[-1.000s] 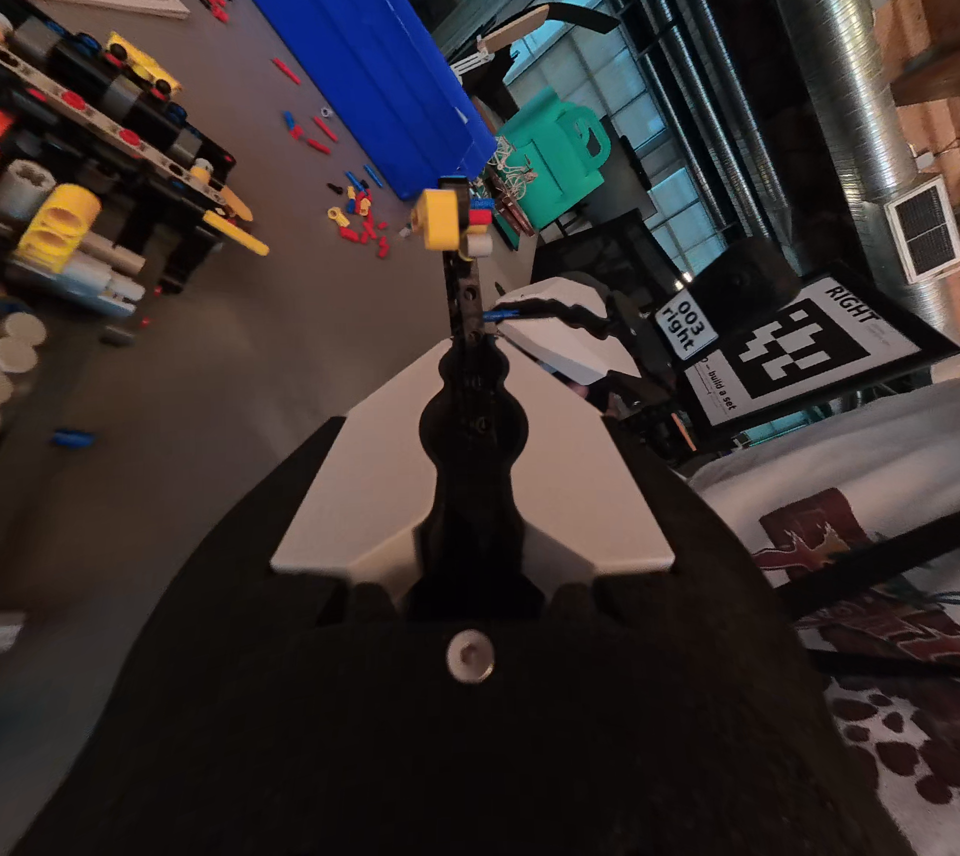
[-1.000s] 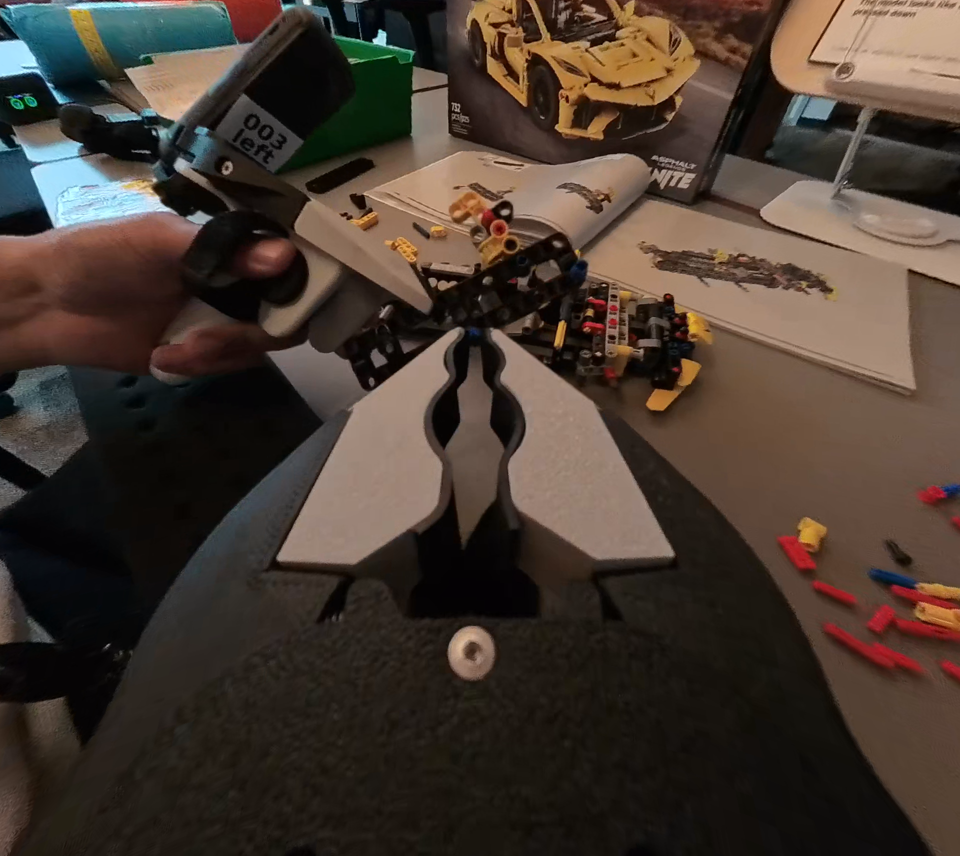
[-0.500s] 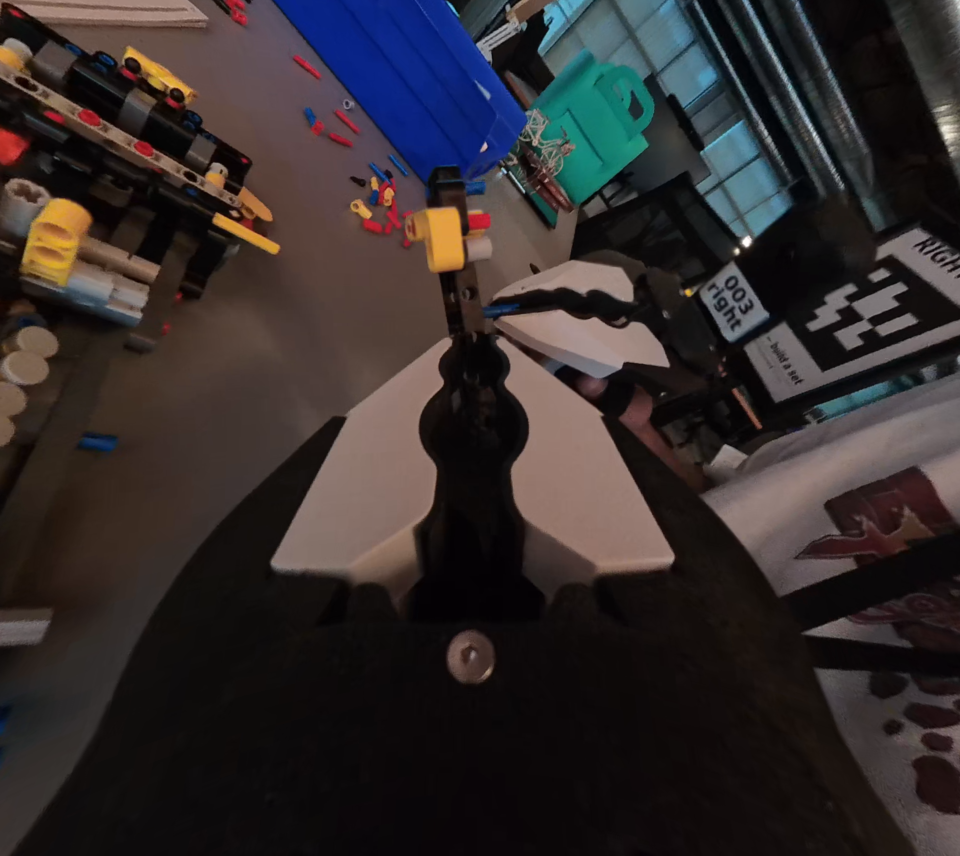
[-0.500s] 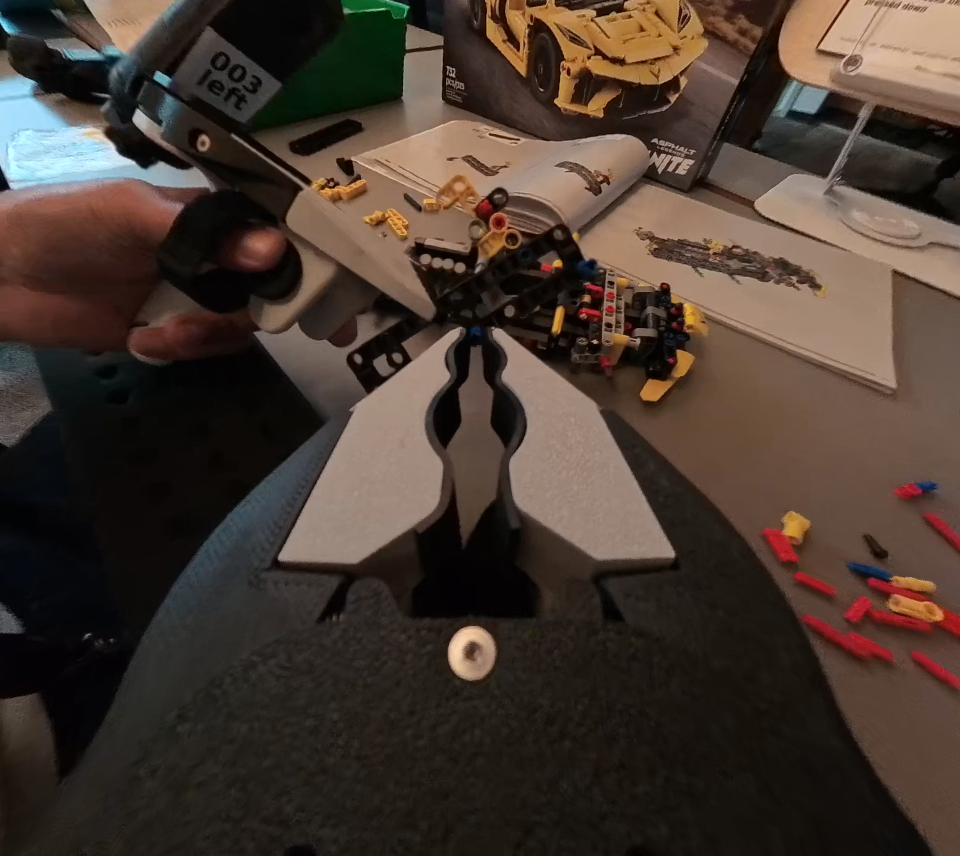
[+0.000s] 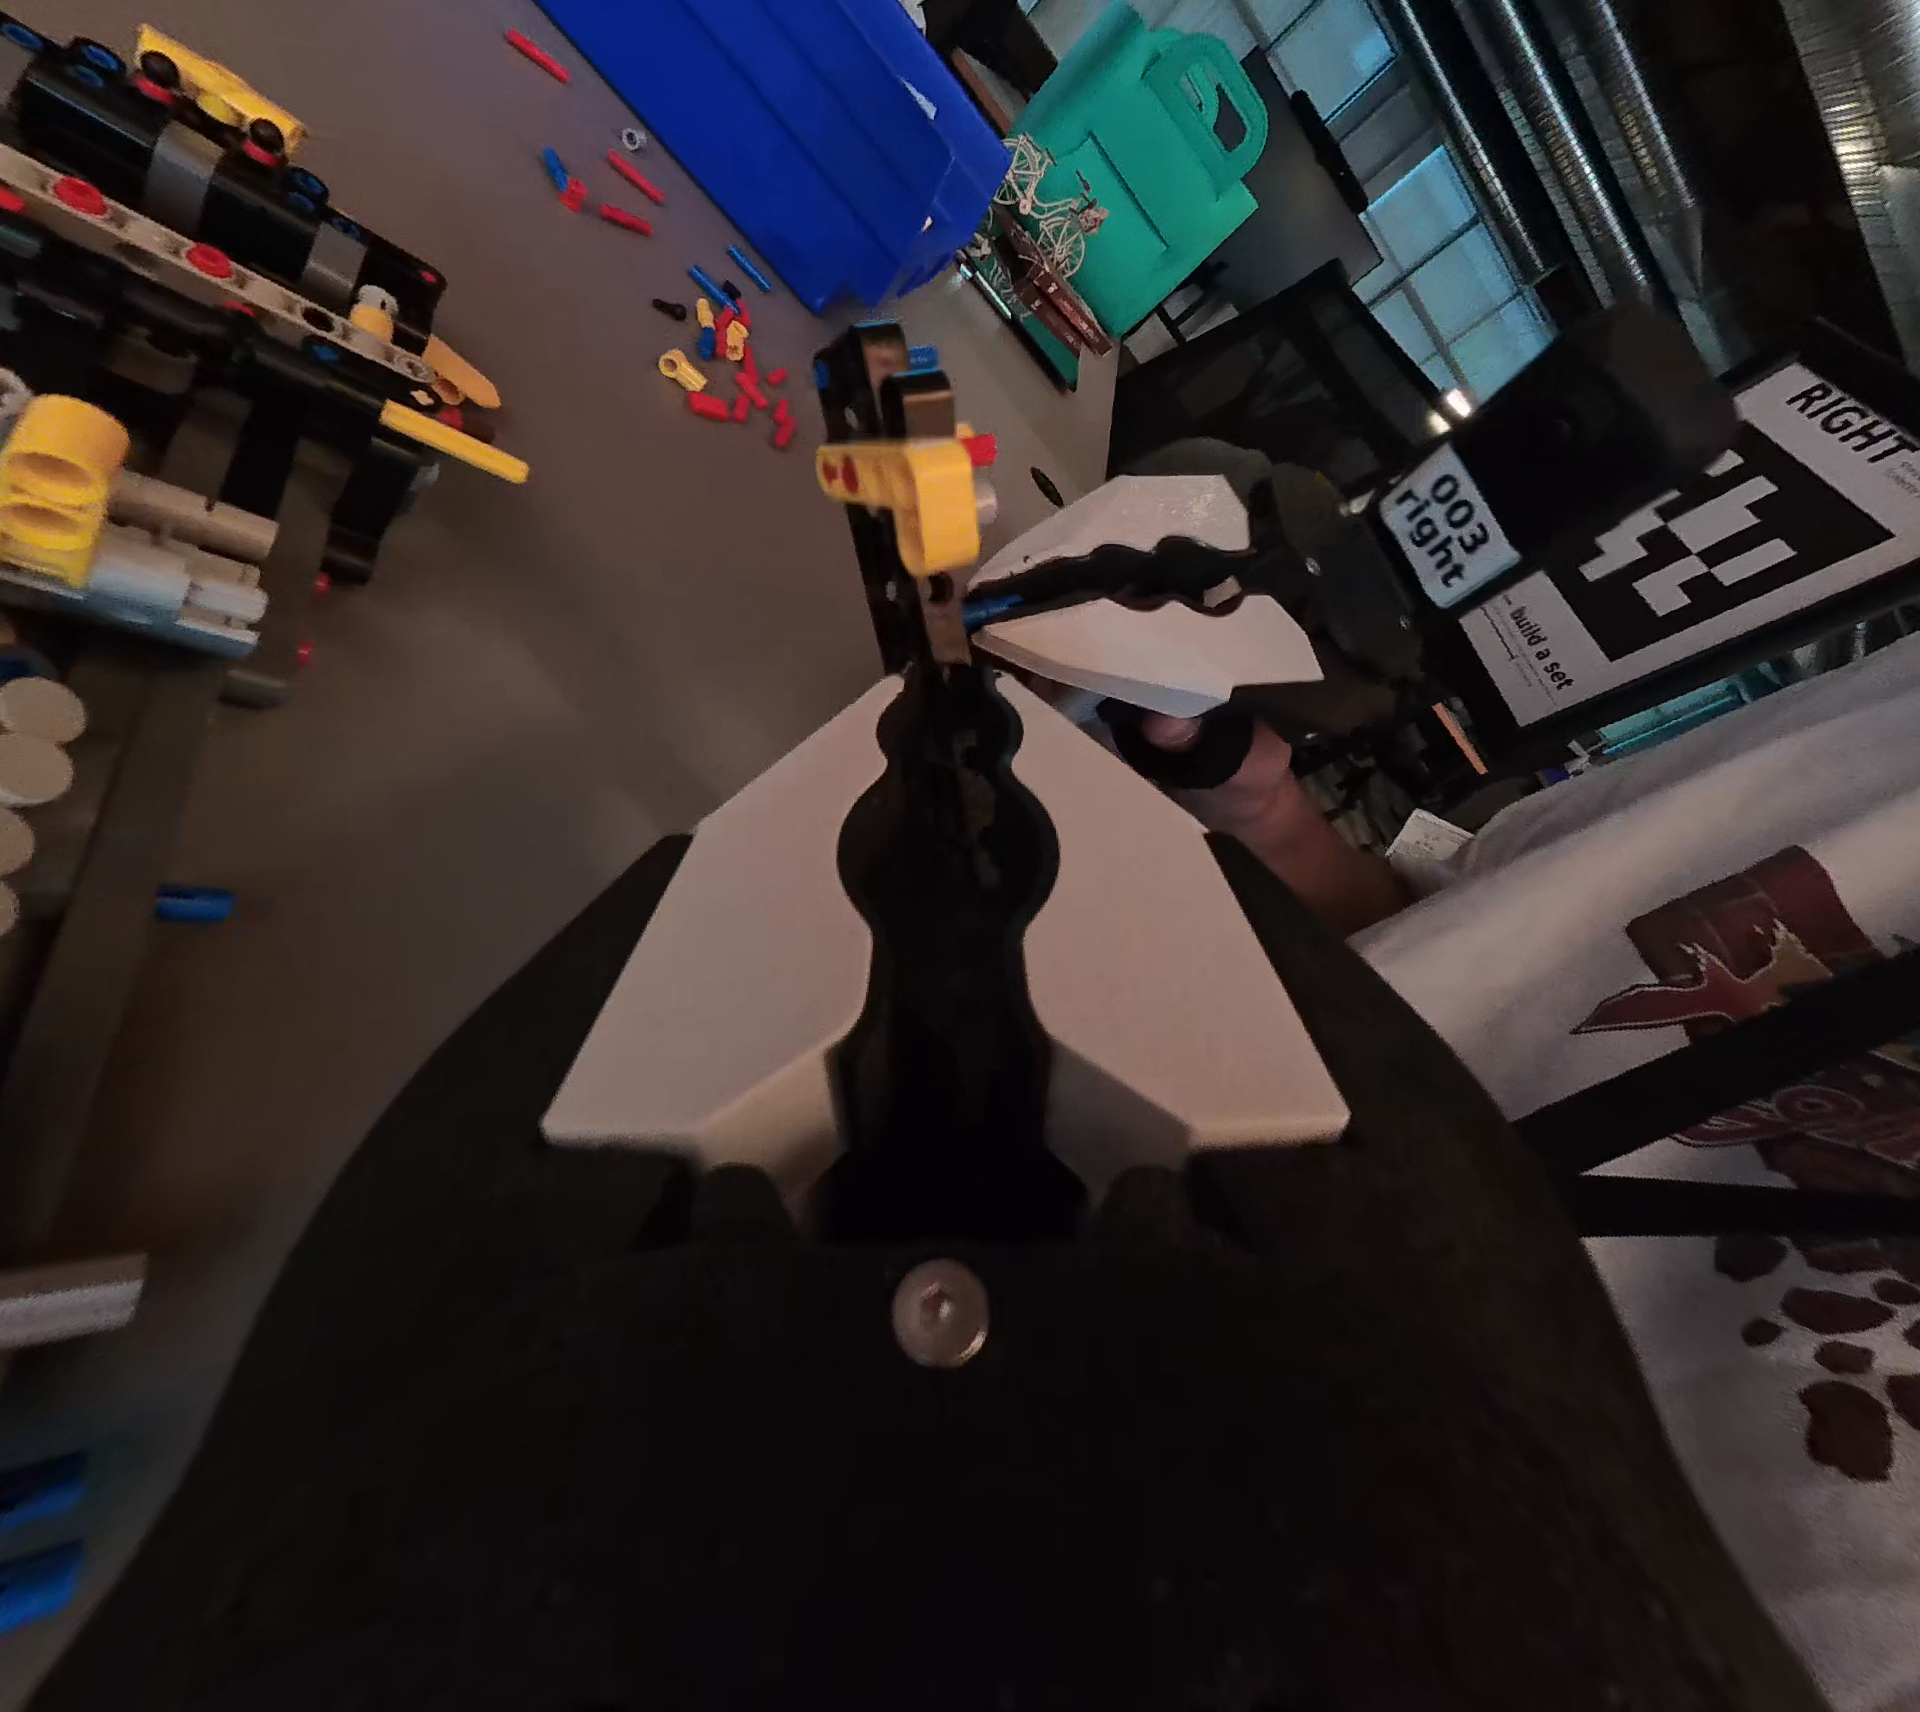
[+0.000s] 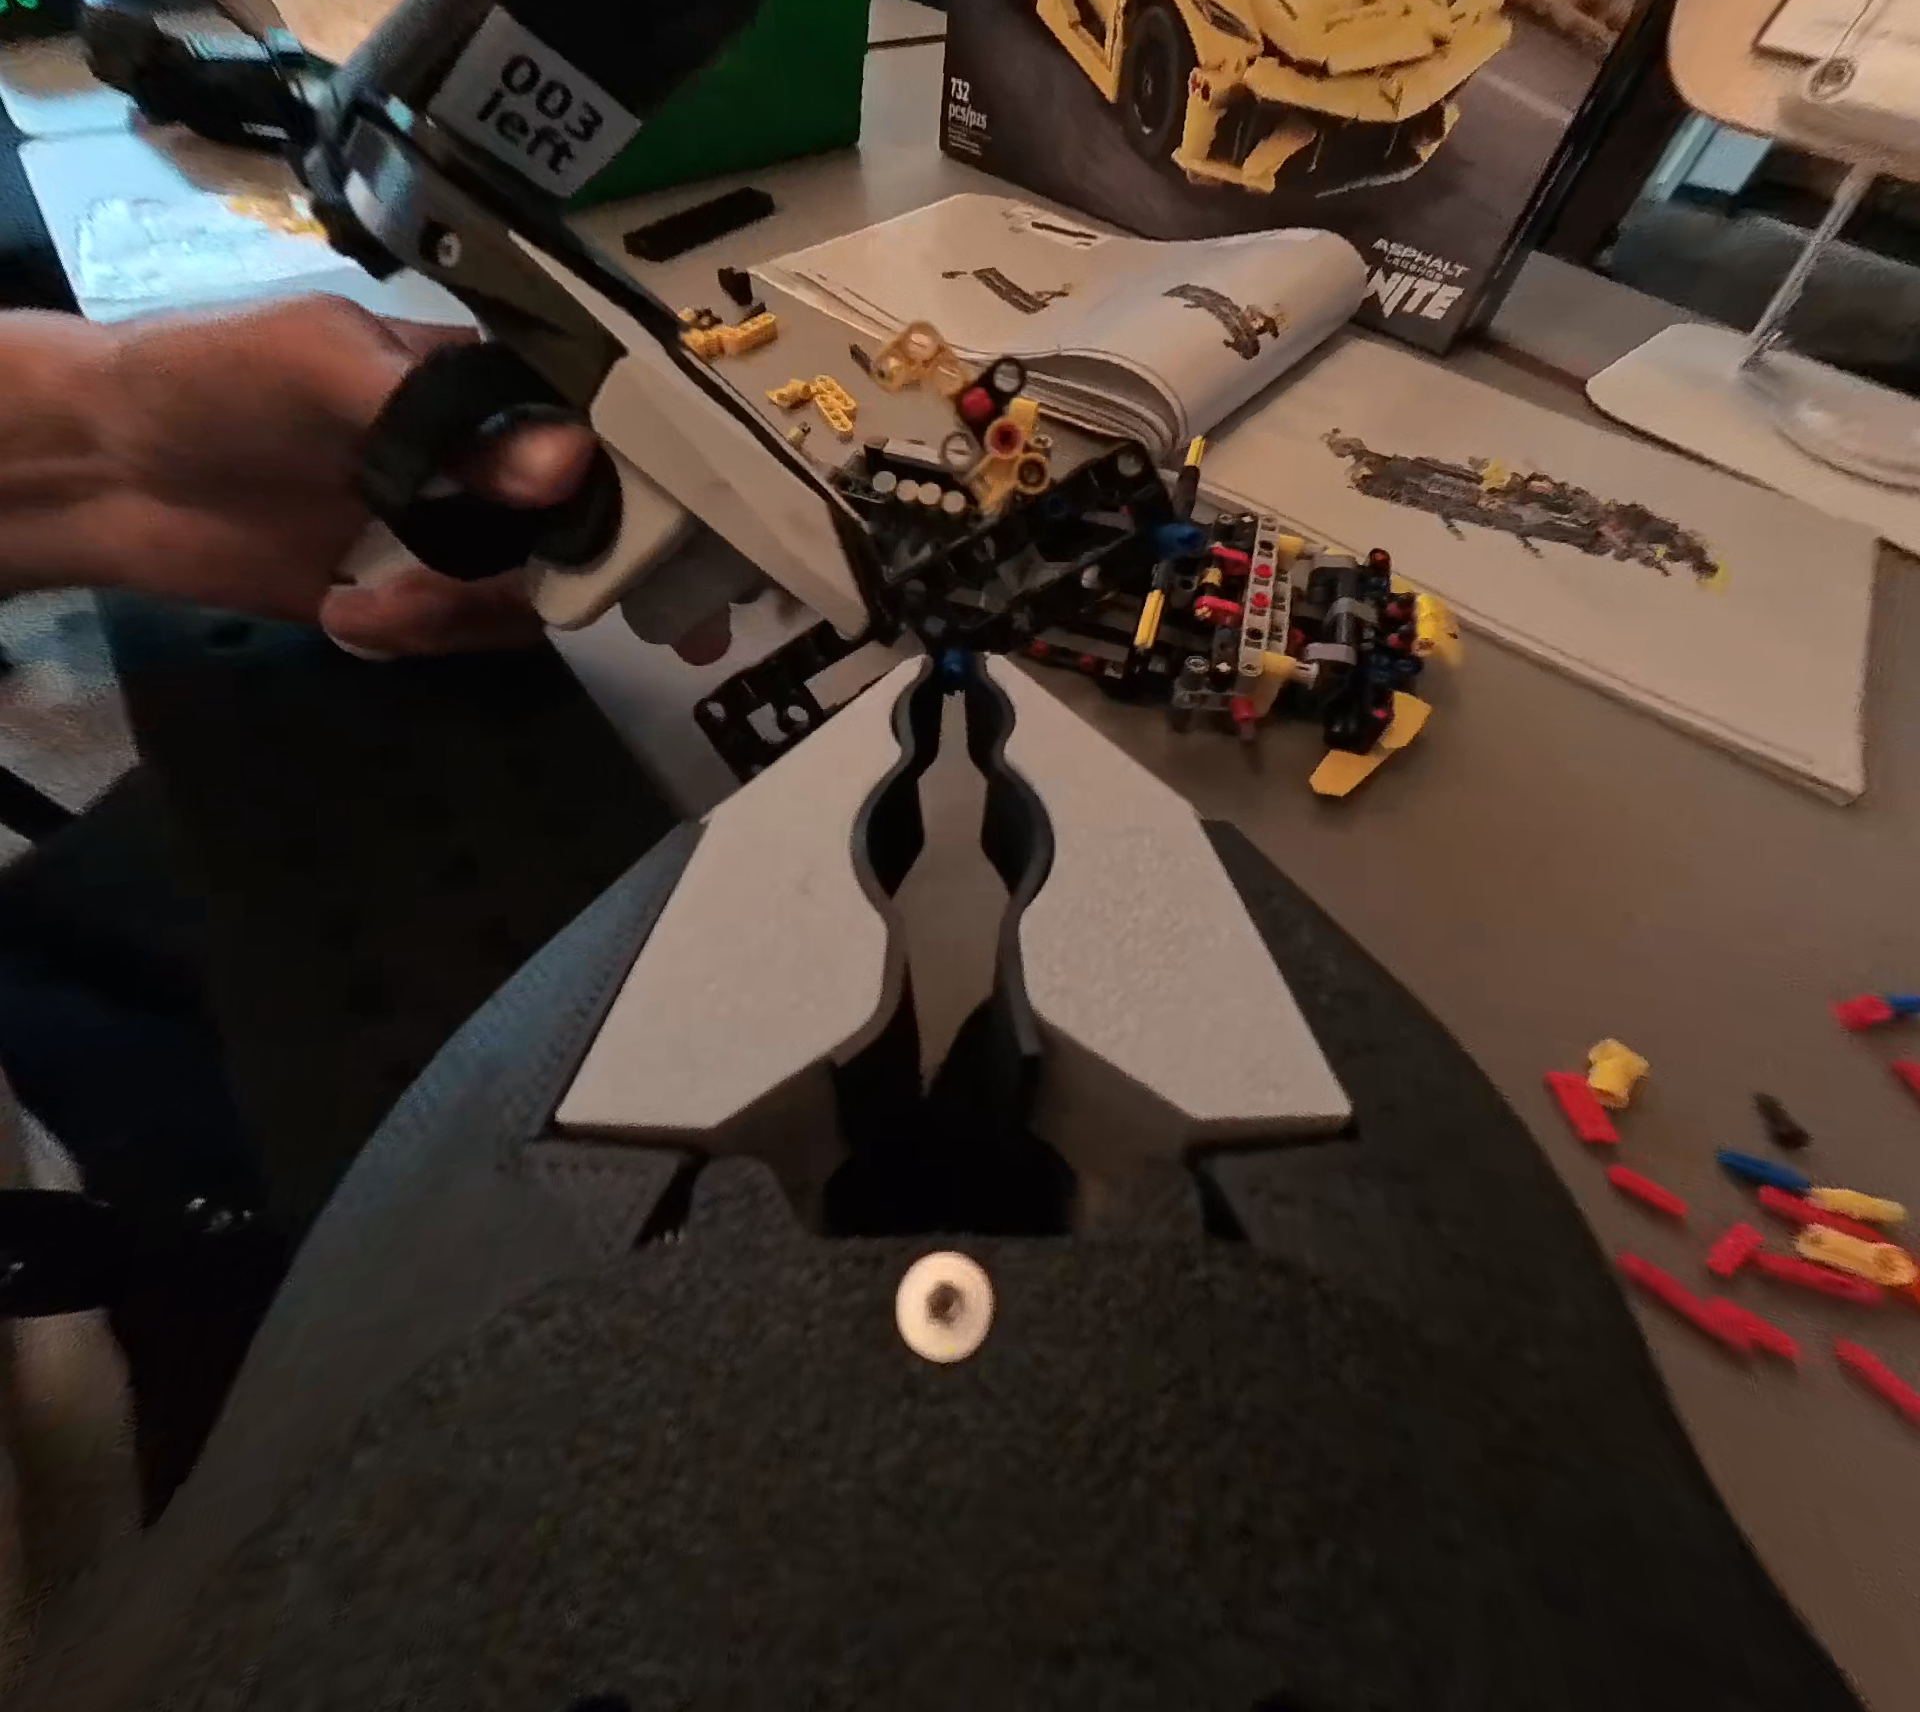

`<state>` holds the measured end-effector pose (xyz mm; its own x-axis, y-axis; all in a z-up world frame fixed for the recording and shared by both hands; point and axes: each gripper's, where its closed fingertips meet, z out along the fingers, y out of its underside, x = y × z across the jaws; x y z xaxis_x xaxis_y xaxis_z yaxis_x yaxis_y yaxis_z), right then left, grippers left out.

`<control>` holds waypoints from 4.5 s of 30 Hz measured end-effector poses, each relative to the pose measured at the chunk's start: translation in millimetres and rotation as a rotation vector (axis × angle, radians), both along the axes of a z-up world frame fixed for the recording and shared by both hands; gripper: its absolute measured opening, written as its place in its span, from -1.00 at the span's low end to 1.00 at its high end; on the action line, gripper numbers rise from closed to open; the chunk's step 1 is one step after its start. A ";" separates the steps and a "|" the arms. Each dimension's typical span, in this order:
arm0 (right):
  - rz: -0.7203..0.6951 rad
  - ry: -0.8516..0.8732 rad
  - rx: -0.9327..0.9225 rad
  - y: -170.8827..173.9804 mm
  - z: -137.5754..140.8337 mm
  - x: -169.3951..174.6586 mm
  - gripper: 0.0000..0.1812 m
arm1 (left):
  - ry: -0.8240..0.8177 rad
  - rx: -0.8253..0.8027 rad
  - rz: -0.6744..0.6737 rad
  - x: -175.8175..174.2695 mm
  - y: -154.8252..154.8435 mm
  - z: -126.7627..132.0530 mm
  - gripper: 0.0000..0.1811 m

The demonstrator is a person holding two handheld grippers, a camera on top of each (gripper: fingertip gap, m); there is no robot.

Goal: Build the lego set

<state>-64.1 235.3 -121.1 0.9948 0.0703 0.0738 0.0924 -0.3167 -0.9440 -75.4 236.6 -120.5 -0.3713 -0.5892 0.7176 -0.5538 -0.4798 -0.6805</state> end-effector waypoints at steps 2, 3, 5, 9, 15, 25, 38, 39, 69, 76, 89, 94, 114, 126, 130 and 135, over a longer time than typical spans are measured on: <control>0.018 -0.053 0.007 0.1 0.4 -2.0 -0.96 | 0.004 0.013 -0.020 -0.5 -3.9 -1.5 -0.89; 0.057 -0.055 -0.010 0.8 -2.7 -8.5 -0.96 | 0.006 0.022 -0.047 -1.4 -10.0 -2.1 -0.89; 0.037 -0.085 0.004 1.7 -2.2 -5.2 -0.96 | 0.005 0.032 -0.030 0.9 -9.4 -2.8 -0.89; 0.014 0.046 0.014 -3.1 0.1 5.9 -0.96 | -0.003 0.003 -0.021 -1.2 -7.0 0.3 -0.89; 0.115 0.362 0.235 -13.8 36.4 8.6 -0.96 | -0.094 -0.204 -0.013 0.0 1.3 29.8 -0.90; 0.206 0.830 0.367 -16.7 53.4 23.2 -0.96 | 0.010 0.230 0.057 7.0 11.7 -1.5 -0.89; 0.206 0.799 0.374 -17.9 54.4 20.0 -0.95 | 0.320 0.830 -0.298 -24.2 13.8 -68.9 -0.89; 0.204 0.808 0.381 -18.9 55.1 21.4 -0.95 | 0.319 0.818 -0.308 -23.4 11.7 -69.0 -0.89; 0.091 0.221 -0.323 -35.1 -45.0 37.3 -0.95 | 0.128 0.777 -0.114 -4.4 23.3 -36.4 -0.79; 0.125 -0.071 -0.611 -35.4 -73.1 44.2 -0.94 | -0.059 0.718 -0.006 -5.9 17.7 -22.6 -0.79; 0.326 0.482 -0.160 2.0 19.4 -10.2 -0.57 | -0.357 0.713 0.160 -10.0 12.5 13.9 -0.79; 0.368 0.575 -0.007 15.6 45.6 -23.7 -0.92 | -0.412 0.635 0.080 -16.6 -6.8 19.9 -0.79; 0.552 0.364 -0.345 22.5 43.1 -52.9 -0.92 | -0.302 0.147 -0.146 -25.9 -15.3 28.2 -0.87; 0.643 0.367 -0.462 27.1 45.9 -64.2 -0.92 | -0.291 0.173 -0.186 -27.6 -23.1 23.9 -0.89; 0.627 0.358 -0.439 33.7 48.1 -61.6 -0.90 | -0.295 0.141 -0.165 -26.0 -18.2 27.0 -0.90; 0.538 0.262 -0.242 32.1 67.5 -40.5 -0.73 | -0.303 0.106 -0.039 -18.0 2.8 32.6 -0.90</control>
